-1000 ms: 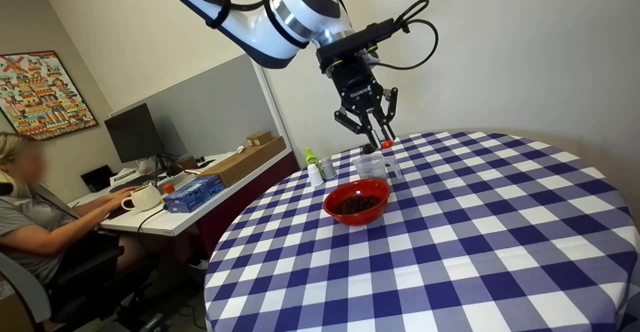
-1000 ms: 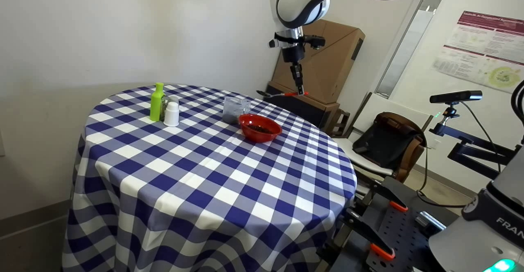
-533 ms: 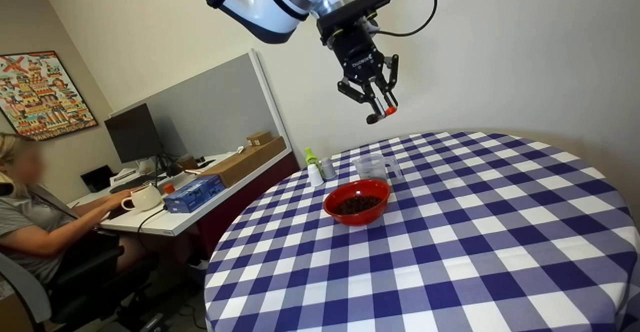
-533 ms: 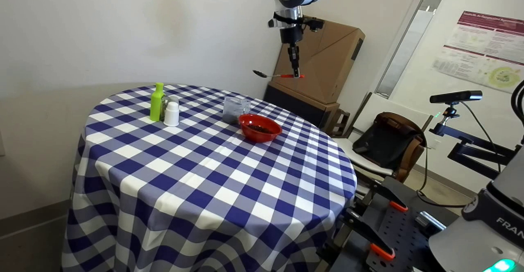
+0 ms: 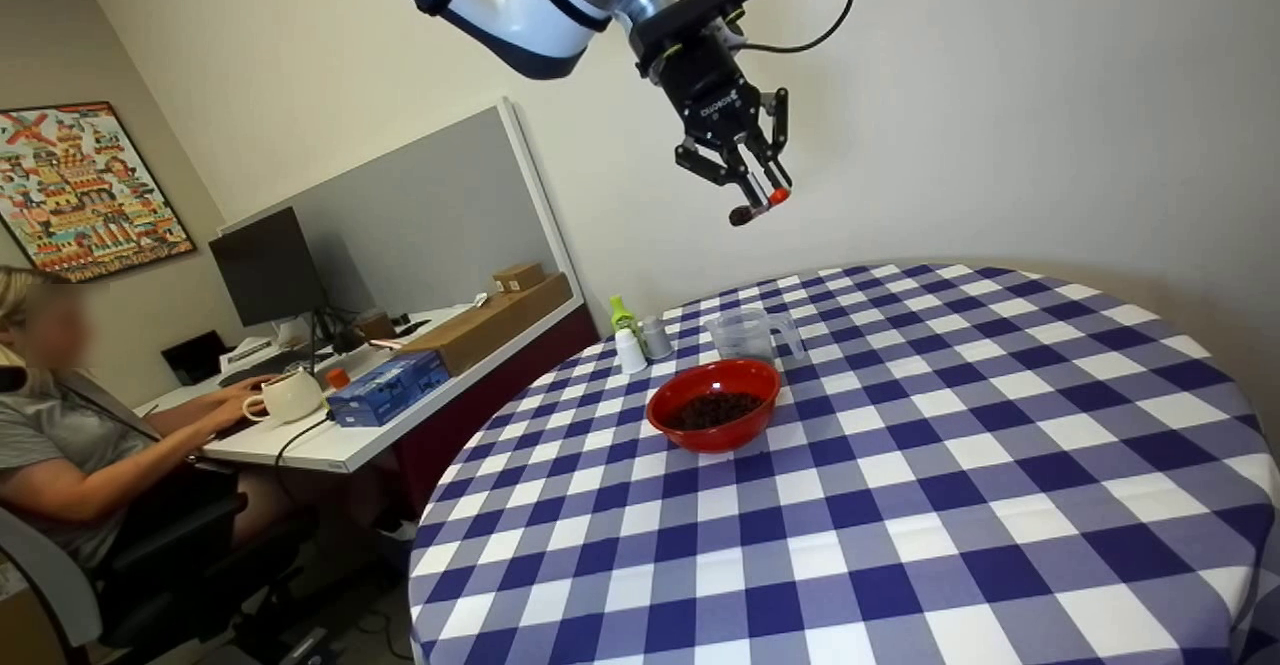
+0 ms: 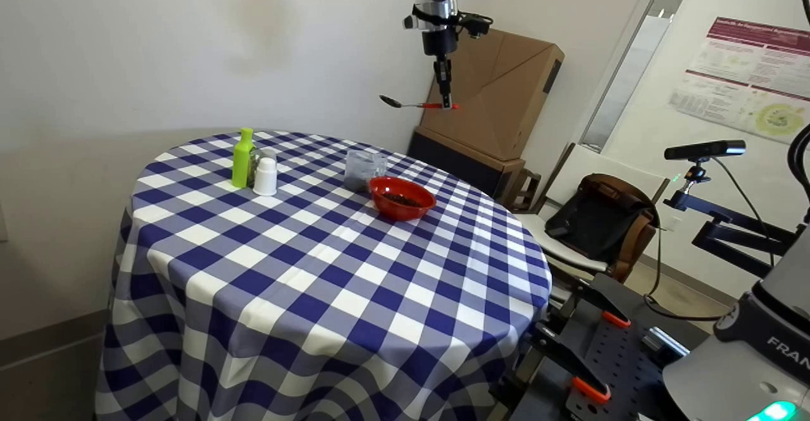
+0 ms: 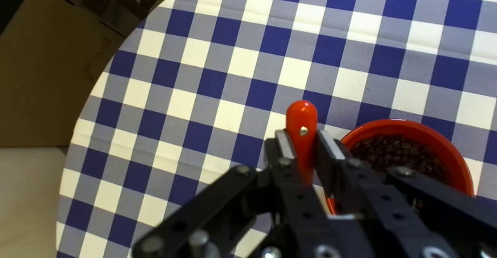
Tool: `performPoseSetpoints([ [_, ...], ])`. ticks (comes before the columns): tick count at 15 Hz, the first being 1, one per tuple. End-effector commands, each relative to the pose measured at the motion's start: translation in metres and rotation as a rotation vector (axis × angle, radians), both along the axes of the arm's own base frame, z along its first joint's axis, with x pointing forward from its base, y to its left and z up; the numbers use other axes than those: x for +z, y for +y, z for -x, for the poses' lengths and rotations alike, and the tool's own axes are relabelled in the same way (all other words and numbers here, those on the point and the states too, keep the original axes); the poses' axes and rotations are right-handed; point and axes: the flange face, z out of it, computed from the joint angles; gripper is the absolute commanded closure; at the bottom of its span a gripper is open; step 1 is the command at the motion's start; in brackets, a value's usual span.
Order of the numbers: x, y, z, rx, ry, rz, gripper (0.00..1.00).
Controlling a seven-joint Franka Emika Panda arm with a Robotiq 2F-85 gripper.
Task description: Put some of the contents of the orange bowl into the clear cup using the orange spoon
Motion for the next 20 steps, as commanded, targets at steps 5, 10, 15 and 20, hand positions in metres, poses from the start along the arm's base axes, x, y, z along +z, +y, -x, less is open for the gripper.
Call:
performPoseSetpoints([
  [5, 0.005, 0.021, -0.009, 0.050, -0.006, 0.091, 0.95],
  [10, 0.008, 0.041, -0.016, 0.089, -0.026, 0.146, 0.95],
  [15, 0.003, 0.057, -0.017, 0.123, -0.036, 0.203, 0.95],
  [20, -0.014, 0.059, -0.016, 0.130, -0.019, 0.228, 0.95],
])
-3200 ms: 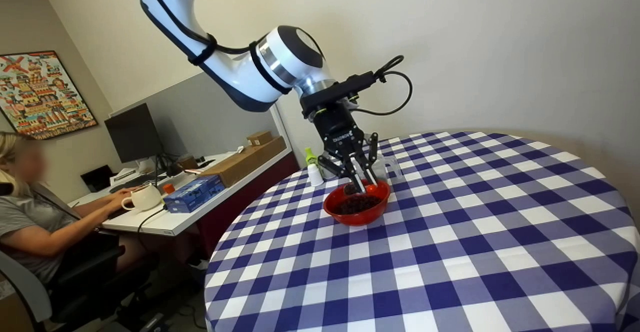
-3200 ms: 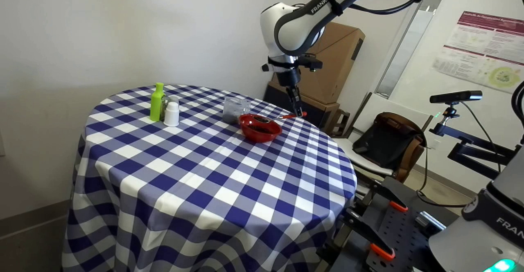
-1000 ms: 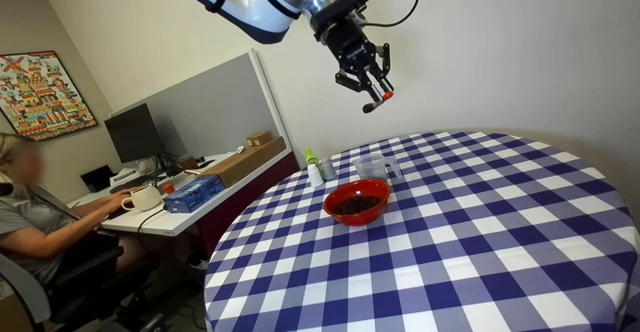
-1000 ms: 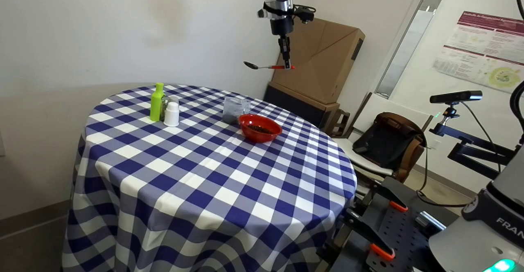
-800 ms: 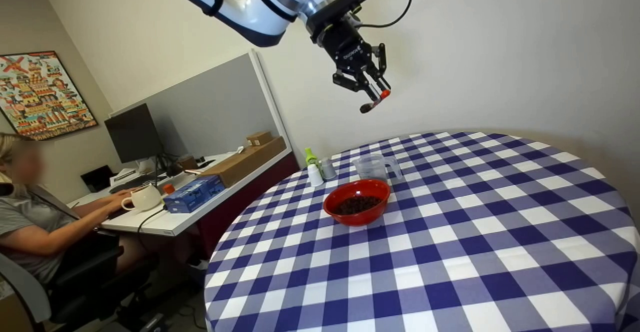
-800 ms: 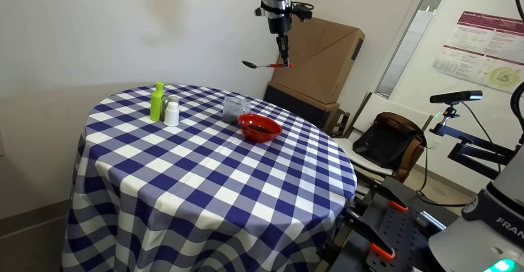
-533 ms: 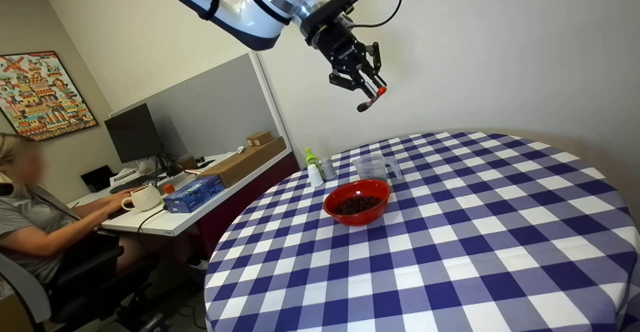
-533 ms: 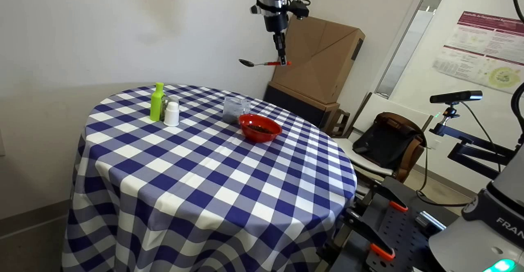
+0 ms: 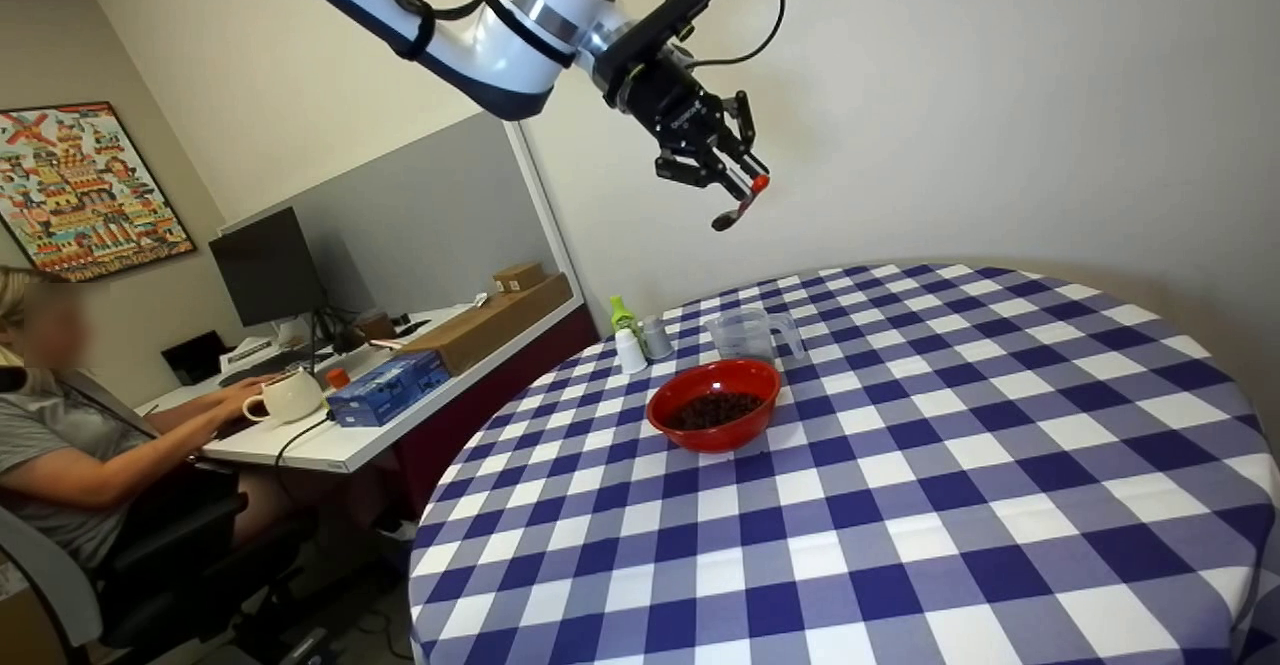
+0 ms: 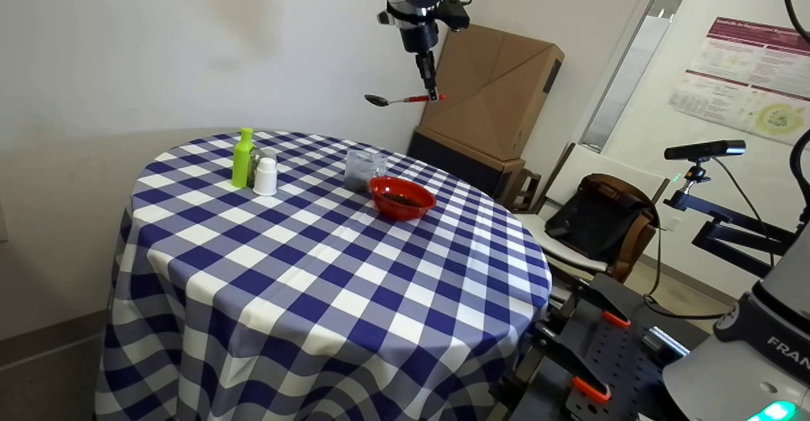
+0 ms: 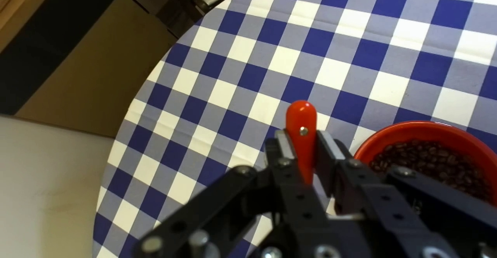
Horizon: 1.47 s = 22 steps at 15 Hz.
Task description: Put some of the contents of the orange bowl into the clear cup using the orange spoon
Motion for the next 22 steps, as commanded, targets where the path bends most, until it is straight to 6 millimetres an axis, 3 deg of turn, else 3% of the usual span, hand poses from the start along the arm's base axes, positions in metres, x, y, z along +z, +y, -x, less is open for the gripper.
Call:
performPoseSetpoints([
  [1, -0.012, 0.000, -0.001, 0.006, -0.001, 0.032, 0.95],
  [22, -0.090, 0.011, -0.007, 0.031, 0.012, 0.081, 0.95],
])
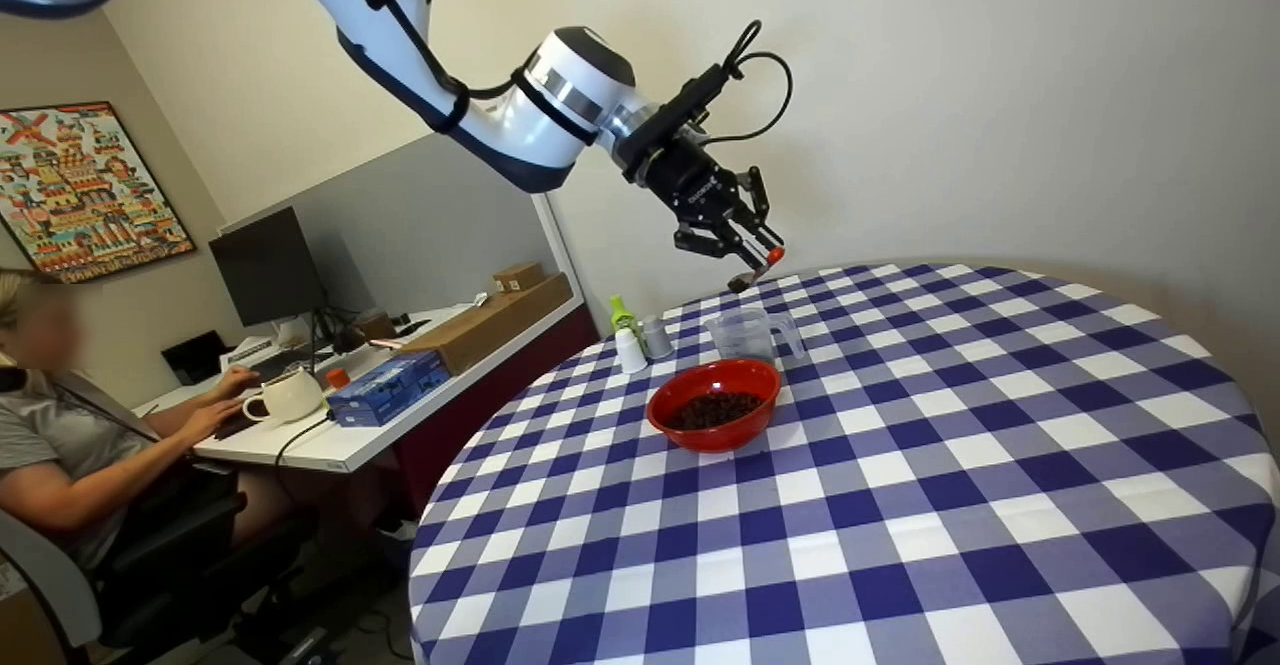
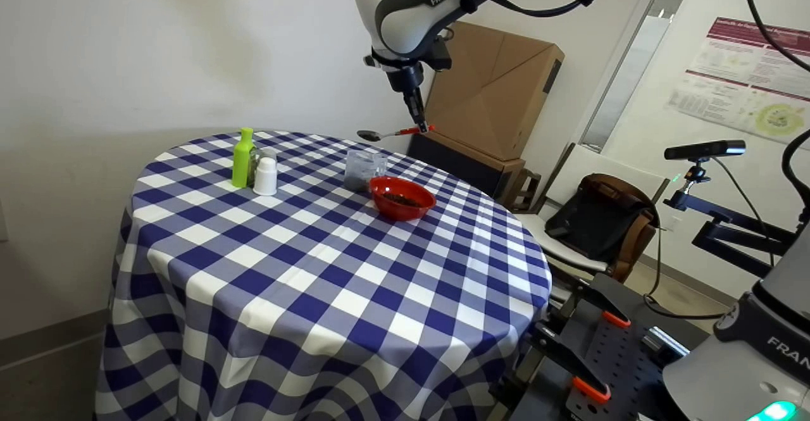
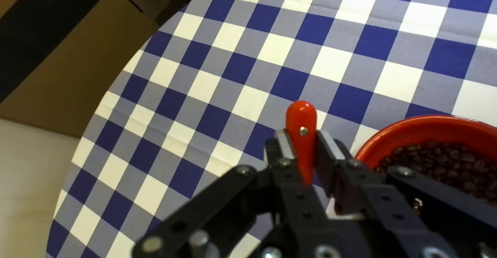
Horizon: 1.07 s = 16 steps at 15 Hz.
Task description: Put some of the contents of the orange bowl into the clear cup using the orange spoon
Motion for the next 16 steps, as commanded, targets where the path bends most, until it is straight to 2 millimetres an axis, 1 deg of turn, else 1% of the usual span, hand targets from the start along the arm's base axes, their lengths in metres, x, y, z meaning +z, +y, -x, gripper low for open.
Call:
performPoseSetpoints([
  [1, -0.008, 0.003, -0.004, 0.015, -0.044, 0.036, 0.95],
  [5, -0.015, 0.006, -0.004, 0.024, -0.080, 0.070, 0.95],
  [9, -0.020, 0.010, 0.002, 0.026, -0.078, 0.088, 0.95],
  [16, -0.027, 0.023, 0.012, 0.133, -0.166, 0.174, 0.95],
])
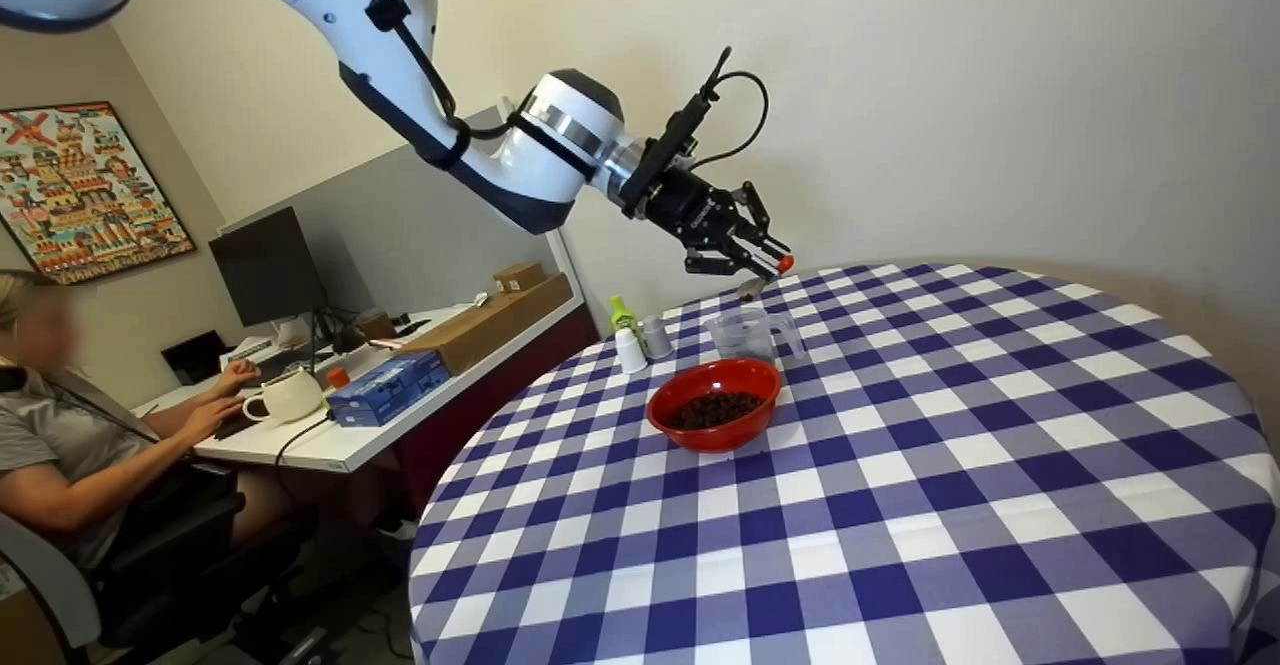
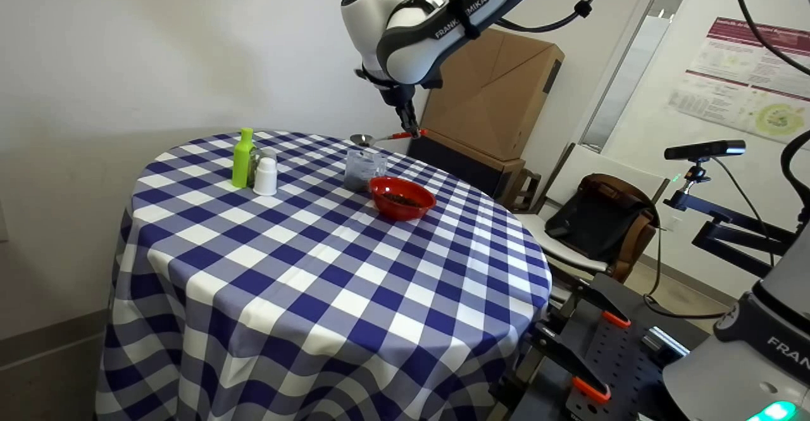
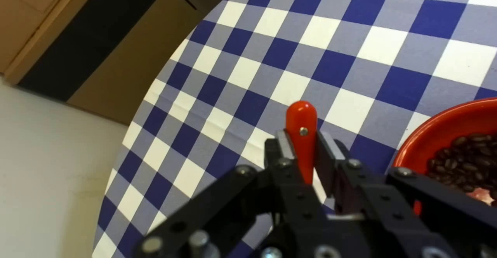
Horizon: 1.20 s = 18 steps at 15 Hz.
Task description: Put some of the contents of the orange bowl into the clear cup using the orange spoon
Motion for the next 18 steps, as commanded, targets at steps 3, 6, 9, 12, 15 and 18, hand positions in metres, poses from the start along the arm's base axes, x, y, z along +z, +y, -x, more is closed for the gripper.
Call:
performPoseSetpoints([
  [3, 0.001, 0.007, 0.019, 0.090, -0.091, 0.079, 0.95],
  [6, 0.000, 0.007, 0.030, 0.117, -0.132, 0.111, 0.95],
  [9, 0.005, 0.005, 0.044, 0.108, -0.139, 0.107, 0.95],
  [12, 0.023, -0.005, 0.064, 0.058, -0.069, 0.000, 0.95],
  [15, 0.068, -0.032, 0.088, 0.018, -0.036, -0.137, 0.95],
  [18, 0.121, -0.067, 0.108, -0.016, -0.065, -0.262, 0.95],
])
